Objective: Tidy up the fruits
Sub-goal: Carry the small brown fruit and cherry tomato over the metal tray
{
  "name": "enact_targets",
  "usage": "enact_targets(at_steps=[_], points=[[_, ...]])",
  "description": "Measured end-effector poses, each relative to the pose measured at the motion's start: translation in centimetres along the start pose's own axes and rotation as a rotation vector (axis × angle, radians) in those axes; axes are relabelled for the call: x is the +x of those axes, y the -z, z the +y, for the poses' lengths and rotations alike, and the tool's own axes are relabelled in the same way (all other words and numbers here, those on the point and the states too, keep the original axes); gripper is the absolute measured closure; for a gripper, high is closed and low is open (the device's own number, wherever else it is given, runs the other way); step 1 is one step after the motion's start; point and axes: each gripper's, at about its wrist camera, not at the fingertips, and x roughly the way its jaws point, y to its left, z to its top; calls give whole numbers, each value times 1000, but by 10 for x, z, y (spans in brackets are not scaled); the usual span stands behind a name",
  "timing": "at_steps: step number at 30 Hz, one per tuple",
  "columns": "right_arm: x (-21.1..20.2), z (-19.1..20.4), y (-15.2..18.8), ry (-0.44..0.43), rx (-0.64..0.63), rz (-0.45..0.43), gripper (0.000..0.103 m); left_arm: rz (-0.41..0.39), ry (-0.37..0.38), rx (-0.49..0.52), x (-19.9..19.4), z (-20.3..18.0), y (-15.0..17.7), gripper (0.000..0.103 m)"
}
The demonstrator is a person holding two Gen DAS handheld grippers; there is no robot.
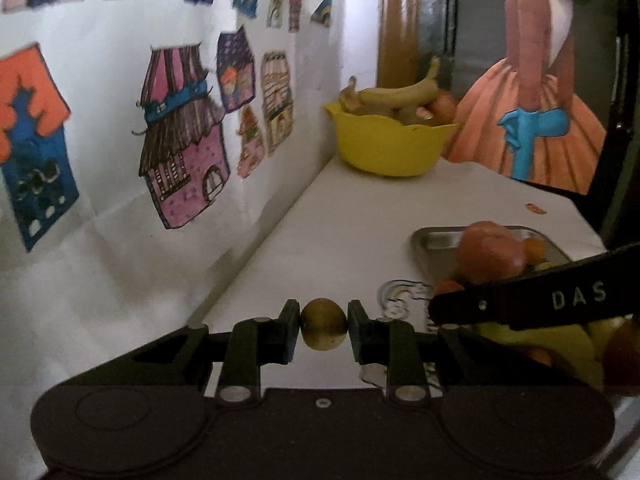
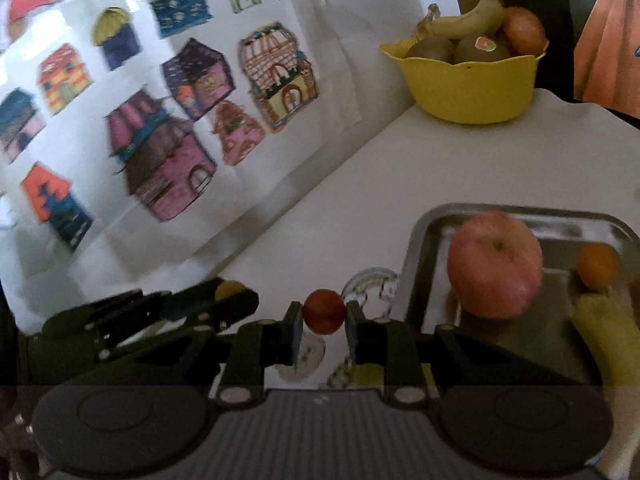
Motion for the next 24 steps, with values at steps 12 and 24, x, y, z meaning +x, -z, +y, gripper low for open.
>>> enact_targets(at_steps=[12,24], points=[[-83,-25,48,34,28,-91,77,-29,109,56,-45,-54,25,75],[-142,-37,93,95,28,-197,77,-27,206,123,-67,-102,43,75]])
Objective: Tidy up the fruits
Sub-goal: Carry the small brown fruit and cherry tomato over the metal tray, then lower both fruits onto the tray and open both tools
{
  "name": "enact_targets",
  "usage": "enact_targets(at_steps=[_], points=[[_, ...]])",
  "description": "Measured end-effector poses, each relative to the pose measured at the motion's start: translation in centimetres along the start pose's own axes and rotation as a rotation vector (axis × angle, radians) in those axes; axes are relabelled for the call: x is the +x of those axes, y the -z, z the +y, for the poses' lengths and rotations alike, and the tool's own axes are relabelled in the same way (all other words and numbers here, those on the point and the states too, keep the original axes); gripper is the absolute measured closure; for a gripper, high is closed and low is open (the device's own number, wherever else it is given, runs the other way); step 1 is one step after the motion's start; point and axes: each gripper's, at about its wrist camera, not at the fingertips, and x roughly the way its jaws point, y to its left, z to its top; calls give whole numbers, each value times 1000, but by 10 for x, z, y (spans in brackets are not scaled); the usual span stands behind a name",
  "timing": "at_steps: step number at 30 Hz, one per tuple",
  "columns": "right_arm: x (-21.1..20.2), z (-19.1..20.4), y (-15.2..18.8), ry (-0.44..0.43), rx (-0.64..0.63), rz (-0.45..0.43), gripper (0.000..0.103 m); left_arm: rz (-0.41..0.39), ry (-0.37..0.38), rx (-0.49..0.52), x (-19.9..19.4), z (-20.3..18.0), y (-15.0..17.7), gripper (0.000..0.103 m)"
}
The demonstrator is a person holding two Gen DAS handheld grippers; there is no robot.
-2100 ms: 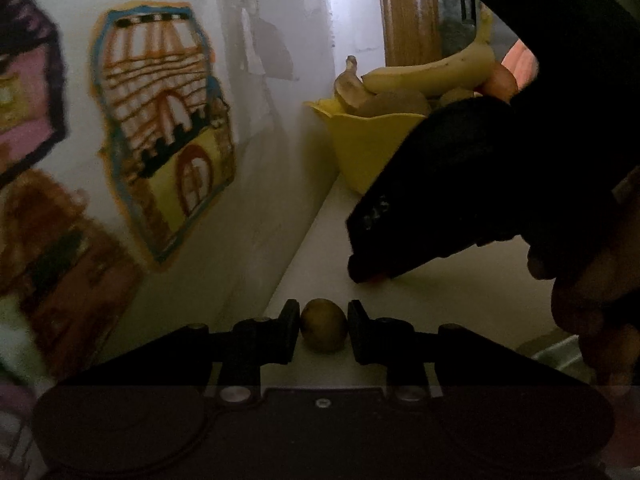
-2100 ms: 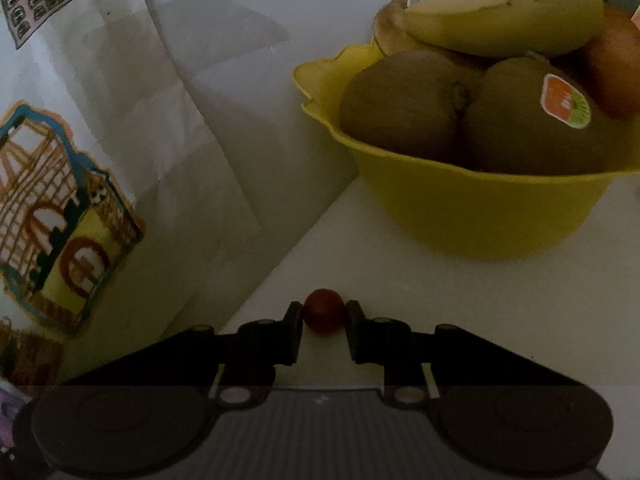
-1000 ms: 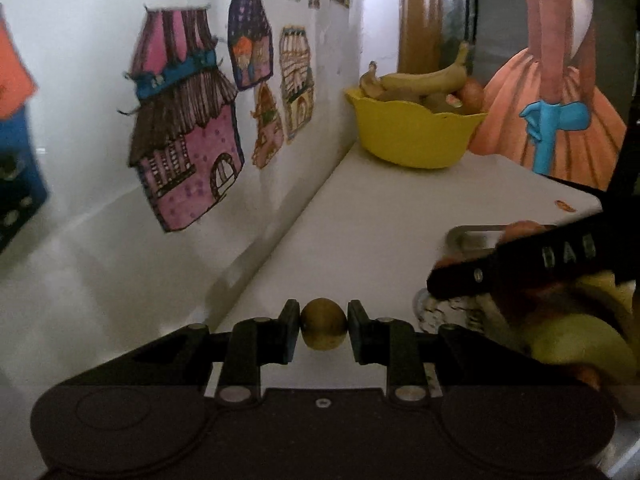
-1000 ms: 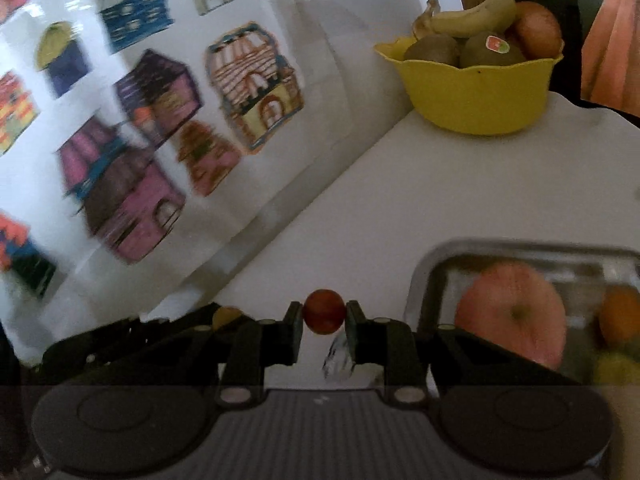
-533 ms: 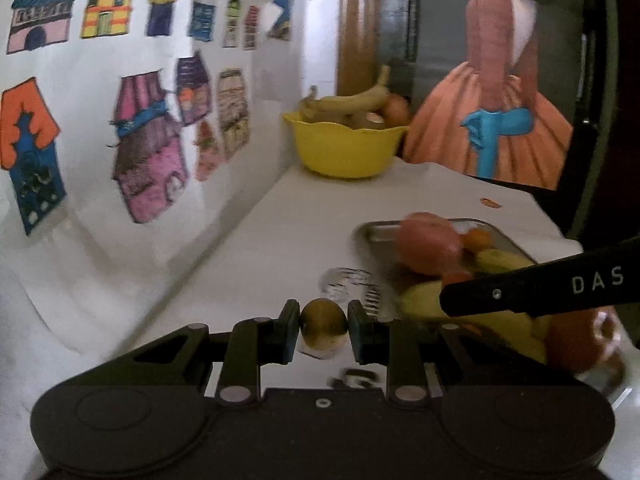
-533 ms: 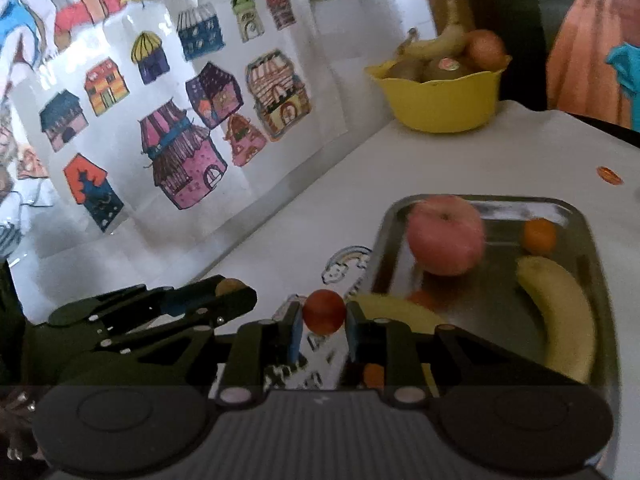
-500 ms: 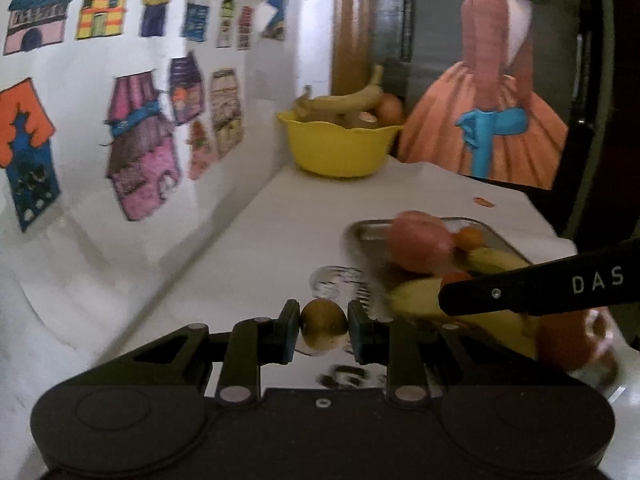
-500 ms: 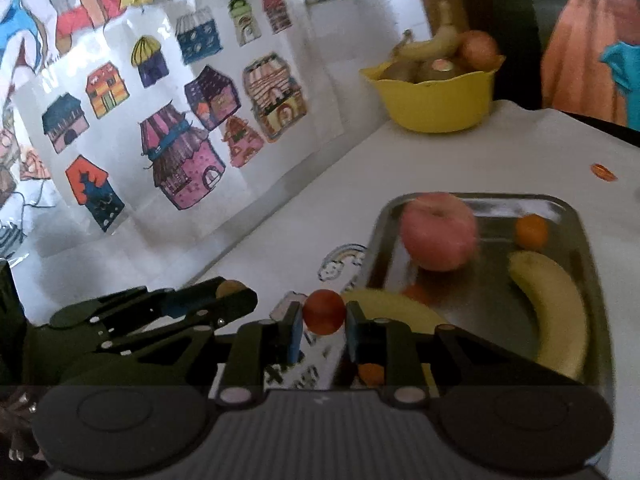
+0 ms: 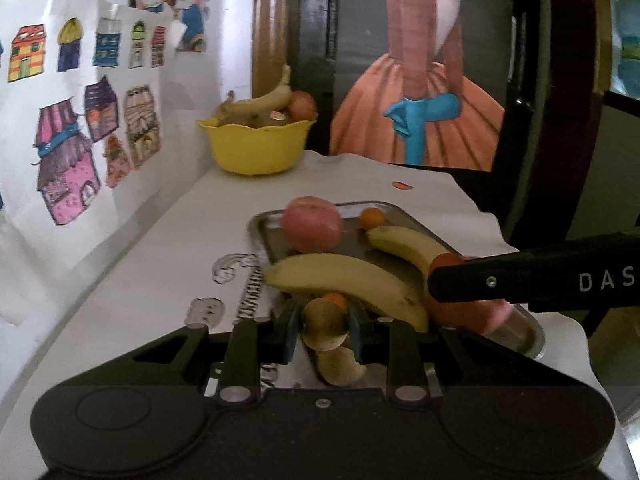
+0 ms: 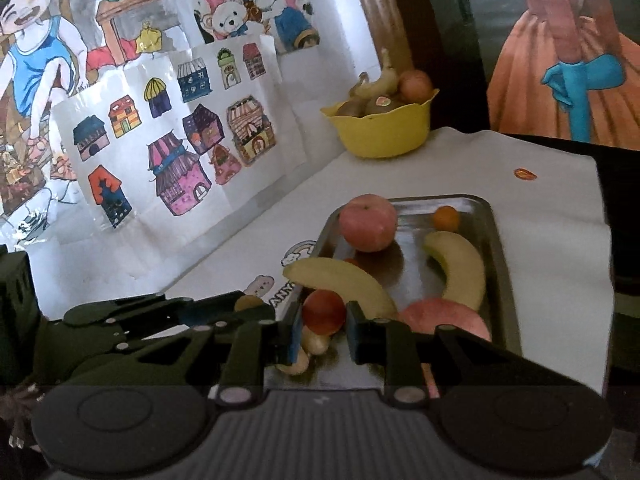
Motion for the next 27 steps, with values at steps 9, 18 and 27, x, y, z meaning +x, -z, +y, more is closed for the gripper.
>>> enact_targets(at_steps=[9,18,27], points=[[-22,-16,32,29,51,-8,77,23,30,28,0,-22,11,75],[-32,-32,54,45,105,-24,77,37,23,41,2,-30,17,75],[-34,-42,62,46,140,-41,77,41,22,48,5,-33,16,75]])
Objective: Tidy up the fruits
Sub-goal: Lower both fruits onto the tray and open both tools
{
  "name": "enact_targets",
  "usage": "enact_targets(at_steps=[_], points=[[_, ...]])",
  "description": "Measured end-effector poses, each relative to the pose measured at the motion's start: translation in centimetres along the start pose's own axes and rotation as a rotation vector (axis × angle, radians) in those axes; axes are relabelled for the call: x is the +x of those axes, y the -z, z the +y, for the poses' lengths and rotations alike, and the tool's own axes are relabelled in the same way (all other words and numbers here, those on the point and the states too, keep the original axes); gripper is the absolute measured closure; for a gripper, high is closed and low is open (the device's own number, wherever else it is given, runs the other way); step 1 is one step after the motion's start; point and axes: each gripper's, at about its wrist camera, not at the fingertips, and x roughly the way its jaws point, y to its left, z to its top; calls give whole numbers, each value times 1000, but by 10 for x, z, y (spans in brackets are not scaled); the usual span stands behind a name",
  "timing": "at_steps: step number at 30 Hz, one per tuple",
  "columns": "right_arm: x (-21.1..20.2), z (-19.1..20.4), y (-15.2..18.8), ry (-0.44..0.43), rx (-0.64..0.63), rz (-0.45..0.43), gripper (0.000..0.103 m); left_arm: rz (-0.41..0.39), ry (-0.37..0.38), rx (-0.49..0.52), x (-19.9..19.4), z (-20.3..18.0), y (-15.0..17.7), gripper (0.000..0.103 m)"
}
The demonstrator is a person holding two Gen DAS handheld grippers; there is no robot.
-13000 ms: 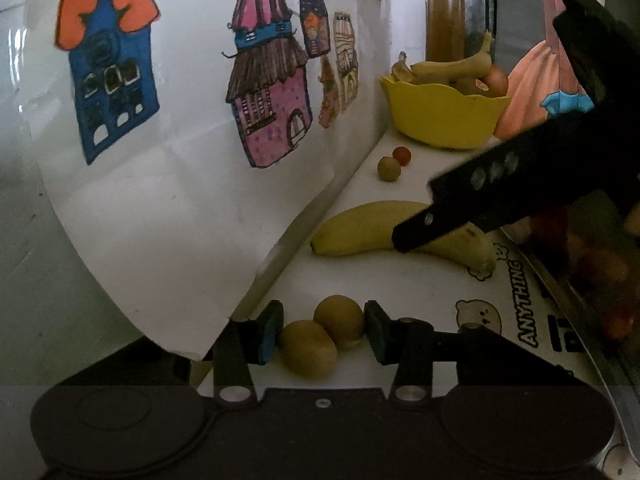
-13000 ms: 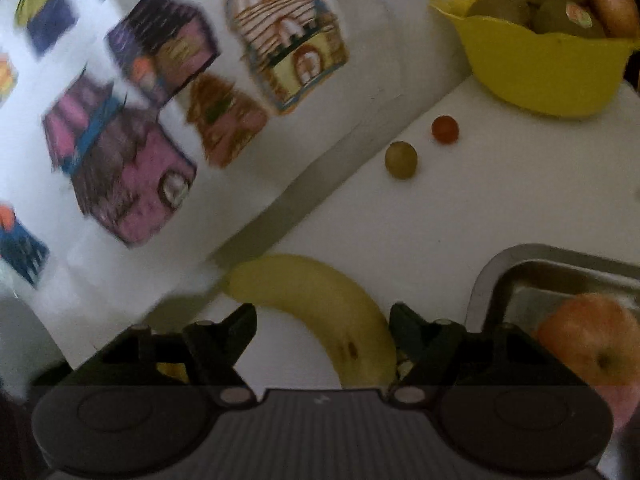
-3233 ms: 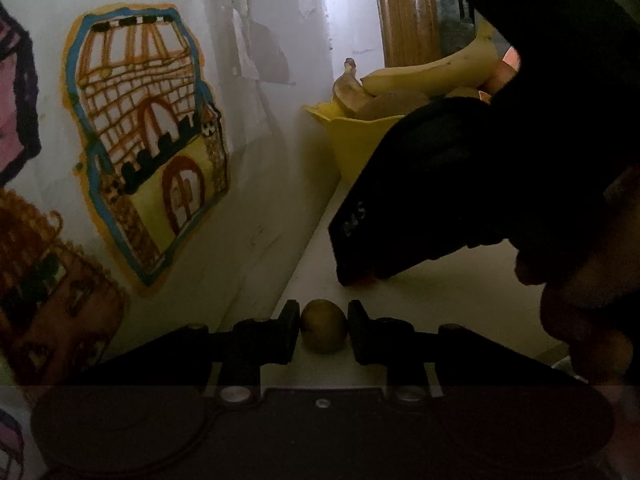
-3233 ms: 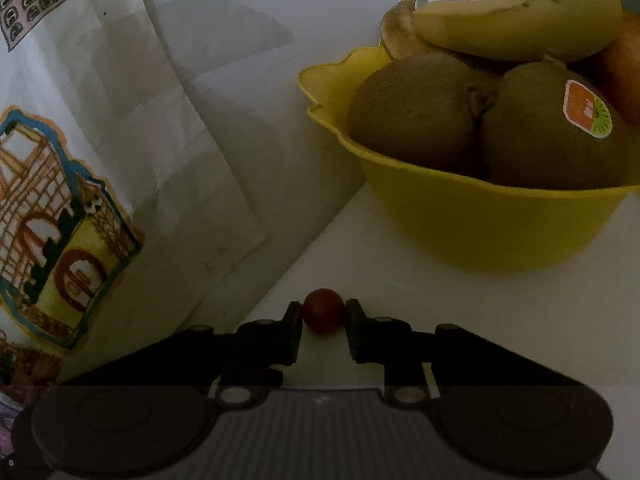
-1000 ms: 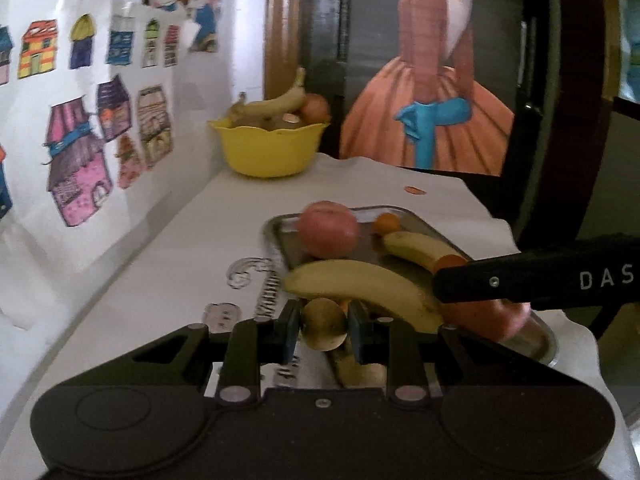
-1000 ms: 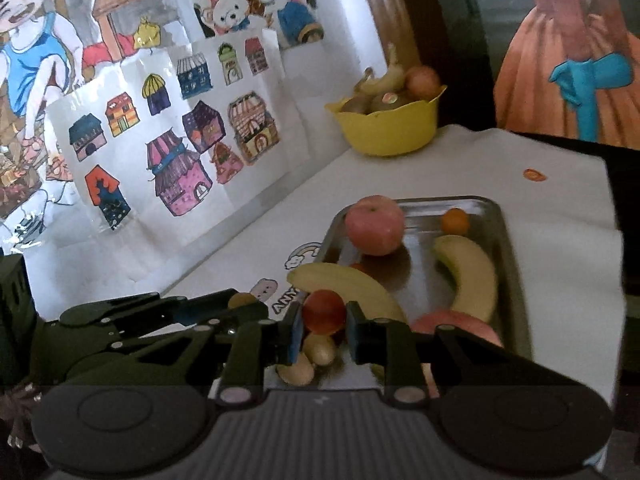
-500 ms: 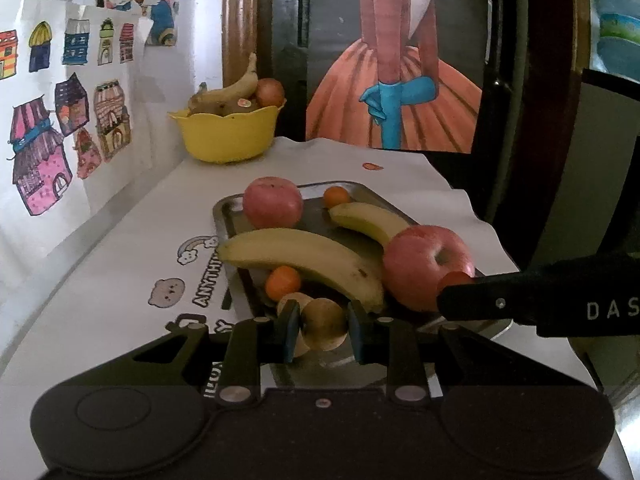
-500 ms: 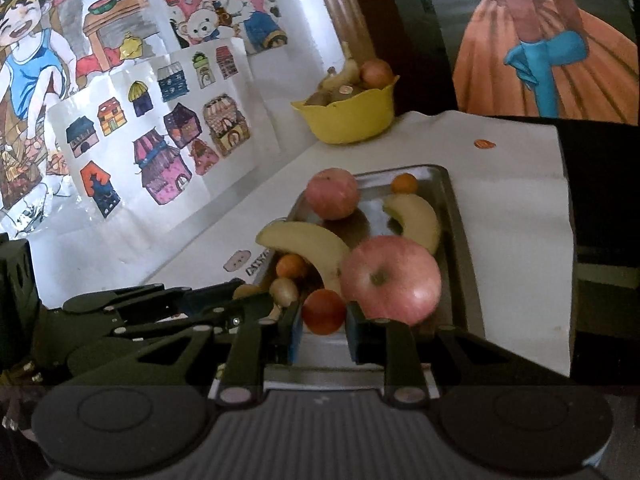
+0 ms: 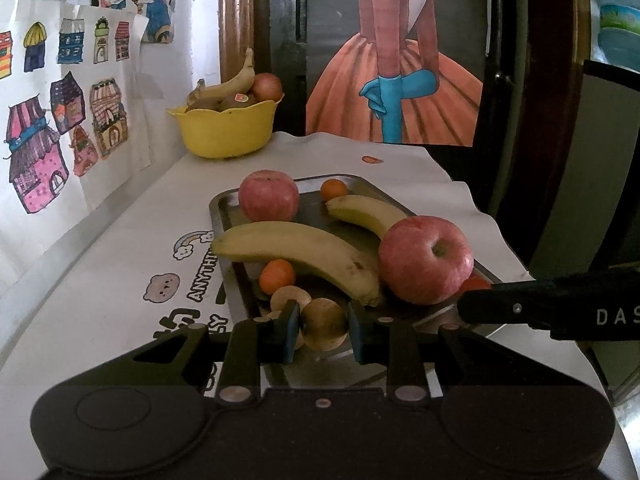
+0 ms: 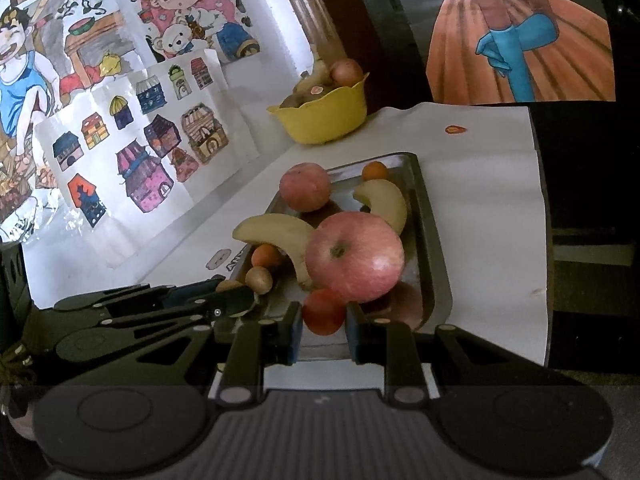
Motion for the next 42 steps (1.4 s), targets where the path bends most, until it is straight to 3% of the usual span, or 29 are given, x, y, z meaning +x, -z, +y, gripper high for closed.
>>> enact_targets(at_steps=[26,42], points=[[6,-15,12,98,8,-51,75,11,0,-3,17,-8,6,74],[8,-19,18,99,48,-88,75,11,0,-3,17,-9,6,71]])
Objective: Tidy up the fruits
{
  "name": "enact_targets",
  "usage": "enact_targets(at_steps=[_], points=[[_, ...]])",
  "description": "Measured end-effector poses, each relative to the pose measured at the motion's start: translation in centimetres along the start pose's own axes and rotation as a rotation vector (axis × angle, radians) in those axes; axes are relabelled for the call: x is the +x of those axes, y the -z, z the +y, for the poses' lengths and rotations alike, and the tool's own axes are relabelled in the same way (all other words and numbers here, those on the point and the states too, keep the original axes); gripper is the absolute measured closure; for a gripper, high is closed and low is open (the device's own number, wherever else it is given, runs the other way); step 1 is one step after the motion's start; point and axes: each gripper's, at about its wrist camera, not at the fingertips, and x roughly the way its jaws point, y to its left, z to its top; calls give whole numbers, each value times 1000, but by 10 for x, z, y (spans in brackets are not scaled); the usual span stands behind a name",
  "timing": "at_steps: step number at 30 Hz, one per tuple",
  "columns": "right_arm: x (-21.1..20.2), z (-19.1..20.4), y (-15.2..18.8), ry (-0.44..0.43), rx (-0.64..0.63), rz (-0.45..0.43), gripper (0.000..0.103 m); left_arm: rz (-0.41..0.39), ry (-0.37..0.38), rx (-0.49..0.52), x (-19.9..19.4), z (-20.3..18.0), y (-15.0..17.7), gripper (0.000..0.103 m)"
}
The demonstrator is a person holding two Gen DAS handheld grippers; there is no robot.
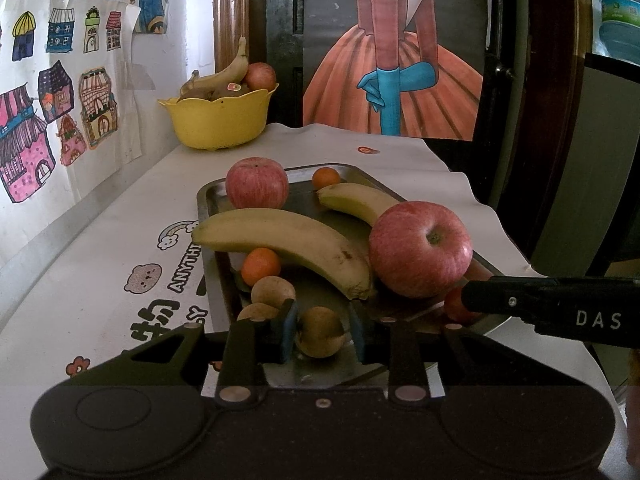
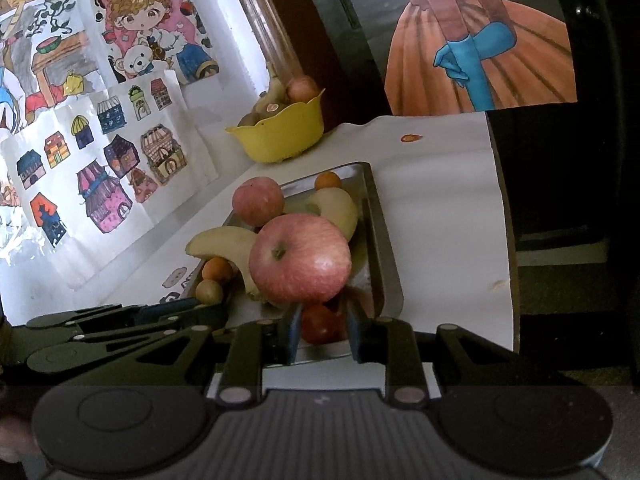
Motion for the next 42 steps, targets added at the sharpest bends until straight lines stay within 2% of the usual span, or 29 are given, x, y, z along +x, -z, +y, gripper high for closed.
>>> enact_targets(at_steps=[6,9,17,22,24,30,38,42], points=[[-1,0,0,0,5,-7,75,0,5,-1,-1,-2,-1,64],[-2,-1,1,-3,10,-12,70,-6,7,-2,-3,-3,-1,59],[-12,-2,1,-17,21,-42,43,-37,-1,0,-12,-6,0,40],[-22,-3,1,-29,35,-67,32,-64,-9,2,-21,-8,0,28],[-27,-2,0,-29,37,-83,26,-75,-14,2,-24,-8,1,19],[-43,3,-2,-22,23,-133,11,-114,-45,-17,-37,-1,3,2],[-53,10,-2,-6,15,-168,1,-143,-69,-50,-50,11,2,1],[-57,12,-2,-1,21,-185,0,-153,-79,-76,-57,19,5,1]])
